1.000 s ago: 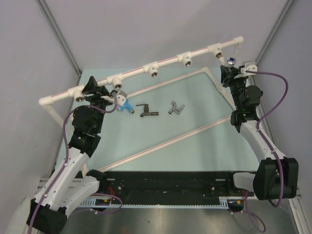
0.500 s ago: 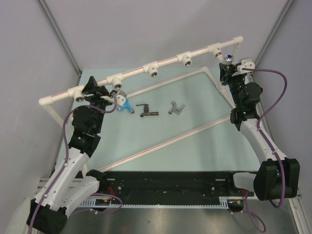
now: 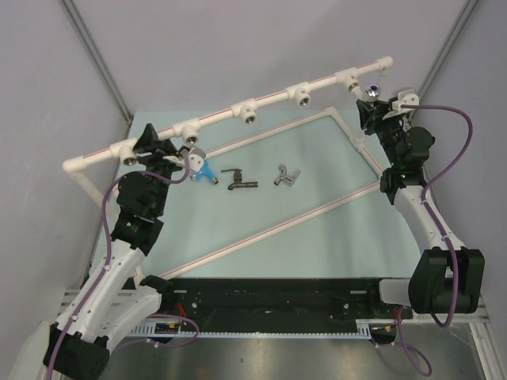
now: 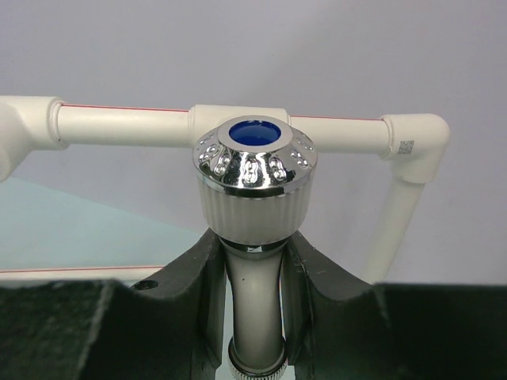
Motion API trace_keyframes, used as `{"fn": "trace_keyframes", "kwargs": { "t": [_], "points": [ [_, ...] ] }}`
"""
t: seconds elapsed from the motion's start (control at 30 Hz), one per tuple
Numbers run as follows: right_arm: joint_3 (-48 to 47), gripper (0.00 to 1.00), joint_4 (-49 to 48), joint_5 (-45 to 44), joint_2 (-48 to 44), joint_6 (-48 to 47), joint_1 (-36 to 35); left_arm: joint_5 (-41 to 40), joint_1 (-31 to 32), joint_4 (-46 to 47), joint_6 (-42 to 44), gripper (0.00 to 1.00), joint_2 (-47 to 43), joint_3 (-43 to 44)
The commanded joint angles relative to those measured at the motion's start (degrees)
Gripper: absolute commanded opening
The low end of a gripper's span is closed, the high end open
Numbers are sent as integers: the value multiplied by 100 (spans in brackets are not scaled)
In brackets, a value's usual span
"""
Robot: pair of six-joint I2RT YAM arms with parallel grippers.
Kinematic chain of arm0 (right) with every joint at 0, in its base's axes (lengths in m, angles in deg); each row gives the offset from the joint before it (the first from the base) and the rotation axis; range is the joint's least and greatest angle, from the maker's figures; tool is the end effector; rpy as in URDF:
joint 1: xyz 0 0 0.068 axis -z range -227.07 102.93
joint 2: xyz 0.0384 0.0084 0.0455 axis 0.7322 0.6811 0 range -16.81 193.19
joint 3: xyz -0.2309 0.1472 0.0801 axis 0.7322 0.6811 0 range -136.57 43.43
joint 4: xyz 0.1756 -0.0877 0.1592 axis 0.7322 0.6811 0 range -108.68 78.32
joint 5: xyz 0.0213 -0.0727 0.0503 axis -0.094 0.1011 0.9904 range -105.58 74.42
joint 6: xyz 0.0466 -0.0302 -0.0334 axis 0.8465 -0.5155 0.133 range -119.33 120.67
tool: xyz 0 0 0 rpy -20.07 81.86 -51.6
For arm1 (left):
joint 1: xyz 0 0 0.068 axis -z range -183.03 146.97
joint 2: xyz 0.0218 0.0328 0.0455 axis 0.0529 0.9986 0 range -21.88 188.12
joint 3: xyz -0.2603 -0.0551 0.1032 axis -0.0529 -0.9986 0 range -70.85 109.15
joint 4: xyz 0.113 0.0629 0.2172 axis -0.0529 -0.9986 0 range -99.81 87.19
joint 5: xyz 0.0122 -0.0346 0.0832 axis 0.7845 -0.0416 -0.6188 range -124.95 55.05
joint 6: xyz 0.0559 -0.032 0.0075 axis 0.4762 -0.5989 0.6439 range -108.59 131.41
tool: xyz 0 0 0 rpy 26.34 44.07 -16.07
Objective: Install the water faucets
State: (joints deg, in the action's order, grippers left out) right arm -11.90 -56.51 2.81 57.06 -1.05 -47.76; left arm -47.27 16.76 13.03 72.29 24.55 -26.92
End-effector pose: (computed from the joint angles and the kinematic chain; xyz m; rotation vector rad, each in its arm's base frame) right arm 0.3006 0.0195 0.4017 -0.3046 1.2165 0.1825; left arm 0.1800 -0.0533 0.3922 0.7443 1.1653 0.7465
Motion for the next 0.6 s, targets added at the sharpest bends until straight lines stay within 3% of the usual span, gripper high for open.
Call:
{"fn": "trace_keyframes", "kwargs": {
  "t": [0.0, 0.23, 0.57],
  "points": [
    [-390, 0, -41, 376, 110, 145, -1, -157, -19, 60, -1483, 0, -135, -147],
    [-478, 0, 47, 200, 154, 145, -45, -139, -19, 60, -1483, 0, -161, -147],
    [-531, 0, 144, -248, 234, 1357, -133, -104, -10, 69, -1500, 0, -205, -147]
  ]
}}
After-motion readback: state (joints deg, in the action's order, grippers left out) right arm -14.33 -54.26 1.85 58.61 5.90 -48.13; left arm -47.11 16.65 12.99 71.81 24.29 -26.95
